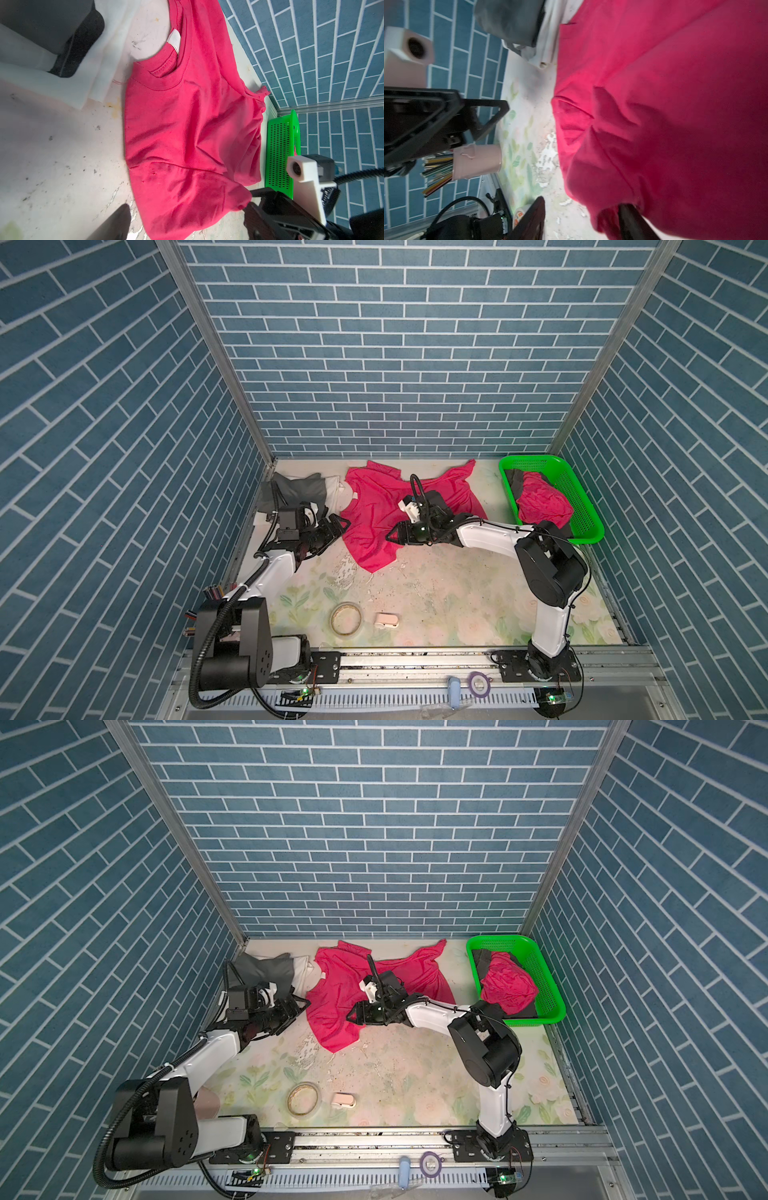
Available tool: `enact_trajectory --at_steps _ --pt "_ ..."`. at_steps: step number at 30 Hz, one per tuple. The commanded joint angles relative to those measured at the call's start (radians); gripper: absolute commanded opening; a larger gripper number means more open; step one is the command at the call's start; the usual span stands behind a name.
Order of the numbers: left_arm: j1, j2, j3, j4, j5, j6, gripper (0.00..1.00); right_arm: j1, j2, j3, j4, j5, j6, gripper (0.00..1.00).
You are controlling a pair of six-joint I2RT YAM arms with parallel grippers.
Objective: Fold and stack the t-shirts
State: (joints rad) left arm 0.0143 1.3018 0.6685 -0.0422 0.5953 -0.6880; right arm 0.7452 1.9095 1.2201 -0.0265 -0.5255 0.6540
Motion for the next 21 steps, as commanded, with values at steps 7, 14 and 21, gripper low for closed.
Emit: enact_trajectory --at_steps 7,14,21 --pt "-0.149 0.065 0.007 0.098 -0.058 -0.068 0.88 -0.016 -0.113 -0.042 -0.262 0.307 -0.165 0.78" --pt "-0.217 0.161 0.017 0.113 -0.09 -0.099 0.88 -0.049 -0.195 -0.184 -0.19 0.311 -0.178 0.82" --pt "-0.244 0.062 -0.086 0.016 -0.14 -0.177 0.88 -0.06 -0.222 -0.246 -0.144 0.308 -0.171 0.88"
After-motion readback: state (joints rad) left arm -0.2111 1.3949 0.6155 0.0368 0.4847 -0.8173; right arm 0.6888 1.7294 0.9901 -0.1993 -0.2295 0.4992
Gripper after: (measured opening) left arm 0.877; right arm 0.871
